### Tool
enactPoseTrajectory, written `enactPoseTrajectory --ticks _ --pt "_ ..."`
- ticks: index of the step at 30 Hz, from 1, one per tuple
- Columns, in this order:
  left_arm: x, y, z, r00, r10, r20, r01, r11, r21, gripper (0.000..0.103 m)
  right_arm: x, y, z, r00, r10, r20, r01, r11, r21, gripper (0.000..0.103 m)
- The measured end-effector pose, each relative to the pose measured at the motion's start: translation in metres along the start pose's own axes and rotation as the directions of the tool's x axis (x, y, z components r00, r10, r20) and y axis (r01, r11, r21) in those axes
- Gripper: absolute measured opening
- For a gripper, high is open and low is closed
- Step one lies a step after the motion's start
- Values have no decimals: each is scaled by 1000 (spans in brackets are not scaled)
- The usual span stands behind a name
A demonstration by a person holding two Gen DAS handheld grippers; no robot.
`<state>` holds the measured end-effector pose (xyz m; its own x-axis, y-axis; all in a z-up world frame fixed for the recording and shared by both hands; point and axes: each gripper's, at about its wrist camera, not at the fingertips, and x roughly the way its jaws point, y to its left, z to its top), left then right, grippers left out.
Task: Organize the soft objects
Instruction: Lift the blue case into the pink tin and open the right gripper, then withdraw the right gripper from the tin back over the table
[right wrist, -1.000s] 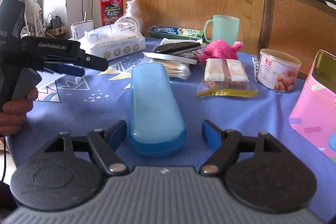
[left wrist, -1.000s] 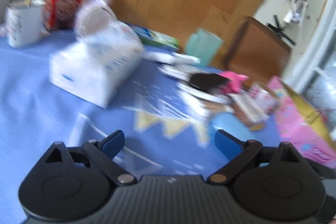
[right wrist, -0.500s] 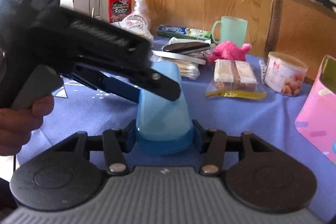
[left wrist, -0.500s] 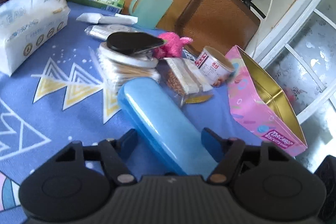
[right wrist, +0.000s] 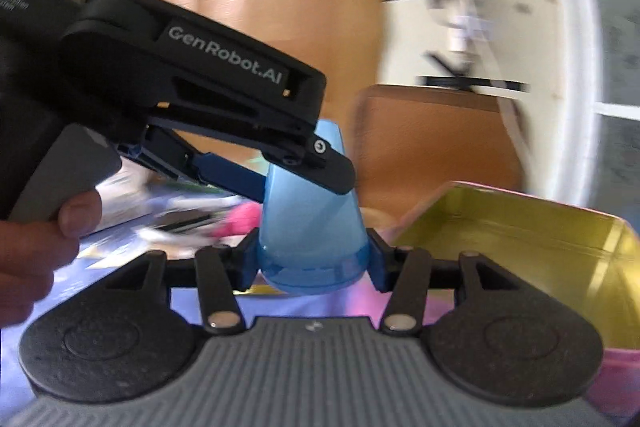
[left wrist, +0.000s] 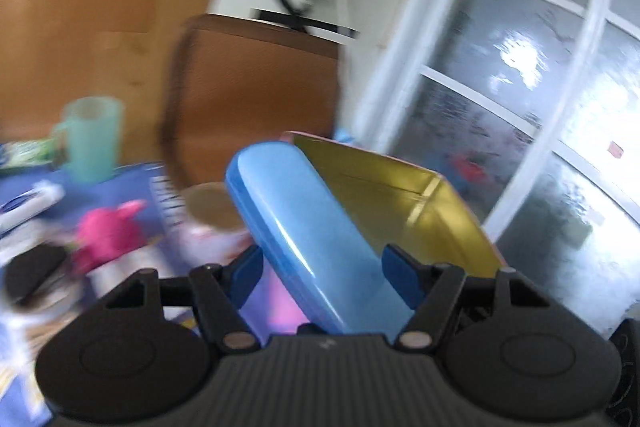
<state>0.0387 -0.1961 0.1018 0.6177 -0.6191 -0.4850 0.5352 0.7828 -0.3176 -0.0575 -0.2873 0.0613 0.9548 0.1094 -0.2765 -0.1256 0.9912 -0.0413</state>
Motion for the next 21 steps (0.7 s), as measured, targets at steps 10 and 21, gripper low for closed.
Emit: enactPoseTrajectory --ticks 10,21 --pt "84 -73 -3 998 -4 -65 13 990 144 67 18 -78 -14 964 -248 -95 258 960 114 56" --pt "32 -29 -17 999 44 21 -45 993 106 74 4 -63 -18 953 -302 -1 298 940 163 69"
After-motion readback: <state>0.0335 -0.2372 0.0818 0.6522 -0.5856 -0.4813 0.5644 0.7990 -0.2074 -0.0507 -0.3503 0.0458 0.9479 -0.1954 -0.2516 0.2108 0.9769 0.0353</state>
